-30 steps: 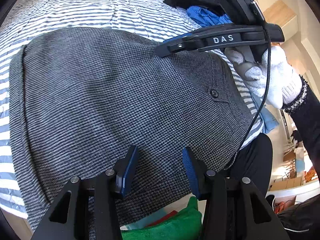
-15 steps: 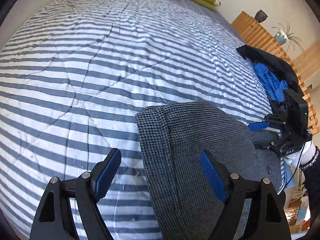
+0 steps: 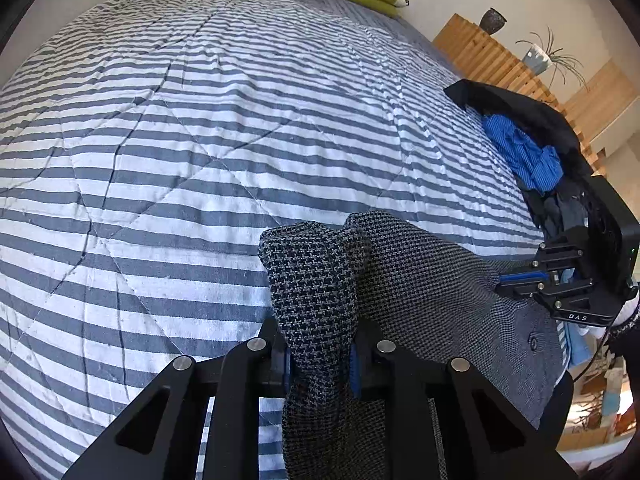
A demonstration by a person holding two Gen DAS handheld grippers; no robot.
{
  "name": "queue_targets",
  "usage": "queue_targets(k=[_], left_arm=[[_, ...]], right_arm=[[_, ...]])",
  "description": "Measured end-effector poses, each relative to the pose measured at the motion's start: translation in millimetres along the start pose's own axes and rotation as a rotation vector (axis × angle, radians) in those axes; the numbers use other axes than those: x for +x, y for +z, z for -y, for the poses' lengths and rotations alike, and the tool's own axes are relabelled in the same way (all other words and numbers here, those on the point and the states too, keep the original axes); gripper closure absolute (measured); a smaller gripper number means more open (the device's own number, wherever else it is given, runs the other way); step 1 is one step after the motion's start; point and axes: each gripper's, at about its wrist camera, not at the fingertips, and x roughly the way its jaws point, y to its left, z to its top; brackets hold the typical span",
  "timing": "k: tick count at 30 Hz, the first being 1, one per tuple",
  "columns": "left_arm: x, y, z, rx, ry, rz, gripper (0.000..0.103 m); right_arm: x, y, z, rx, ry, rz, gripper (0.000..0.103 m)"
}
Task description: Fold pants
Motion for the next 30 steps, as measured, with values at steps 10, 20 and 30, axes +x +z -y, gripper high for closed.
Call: queue_targets(k=[10,20,30], left_arm=[[-12.6,61.3,29.6,0.106,-0.027,0.105,0.085],[9.6,50.5,13.0,0.075,-0.023,0.047,0.085],[-8.5,33.7,10.5,0.090,-0.066,0.084,0.085]], right_arm=[[-38.0,12.4,5.2,0.016,-0.069,0.061,0.100],[-37.9,69.0,12.8,0.027,-0.001,0.155,0.051],[-26.8,-20.1,74.6,0.154,0.063,-0.018,0.048]])
